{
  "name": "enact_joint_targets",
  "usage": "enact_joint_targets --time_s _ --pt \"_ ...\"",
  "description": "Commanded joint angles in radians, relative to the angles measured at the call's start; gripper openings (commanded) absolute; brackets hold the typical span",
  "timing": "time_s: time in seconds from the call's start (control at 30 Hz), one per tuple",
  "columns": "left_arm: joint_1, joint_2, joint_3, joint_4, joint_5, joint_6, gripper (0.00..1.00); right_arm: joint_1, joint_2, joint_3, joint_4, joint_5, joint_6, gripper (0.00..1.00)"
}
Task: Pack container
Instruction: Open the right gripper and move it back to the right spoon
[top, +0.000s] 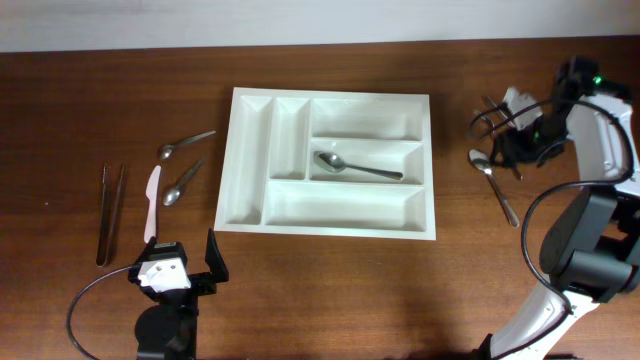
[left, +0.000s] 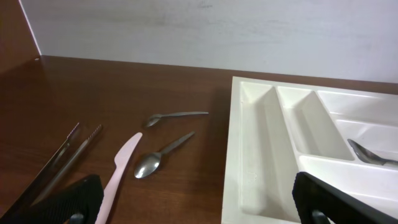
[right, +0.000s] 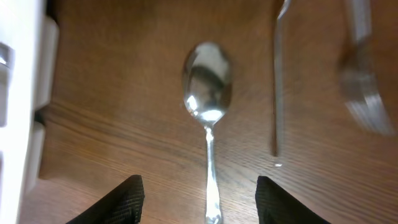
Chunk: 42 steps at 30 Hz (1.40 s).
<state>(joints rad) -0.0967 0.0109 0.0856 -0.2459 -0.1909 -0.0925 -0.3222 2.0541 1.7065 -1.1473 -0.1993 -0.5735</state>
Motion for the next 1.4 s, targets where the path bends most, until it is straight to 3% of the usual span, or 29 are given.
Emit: enact_joint_targets --time_s 0.0,0.4,0.97,1.1,1.17,1.37 --pt "0.006 -0.006 -0.008 0.003 0.011 0.019 0.99 -0.006 0.0 -0.08 0.056 0.006 0.005 0.54" --pt "0.006 -0.006 -0.008 0.003 0.011 0.019 0.99 -0.006 0.002 -0.301 0.283 0.054 0.005 0.52" --pt "0.006 -0.006 -0.008 0.003 0.011 0.019 0.99 -0.006 0.053 -0.317 0.318 0.054 0.006 0.46" --pt "0.006 -0.006 -0.008 0.003 0.011 0.019 0.99 -0.005 0.052 -0.314 0.318 0.054 0.033 0.13" --pt "0.006 -0.006 -0.008 0.003 0.011 0.019 0.99 -0.005 0.051 -0.306 0.317 0.054 0.078 0.04" --pt "0.006 -0.006 -0.008 0.003 0.011 0.019 0.99 0.001 0.05 -0.262 0.274 0.04 0.093 0.04"
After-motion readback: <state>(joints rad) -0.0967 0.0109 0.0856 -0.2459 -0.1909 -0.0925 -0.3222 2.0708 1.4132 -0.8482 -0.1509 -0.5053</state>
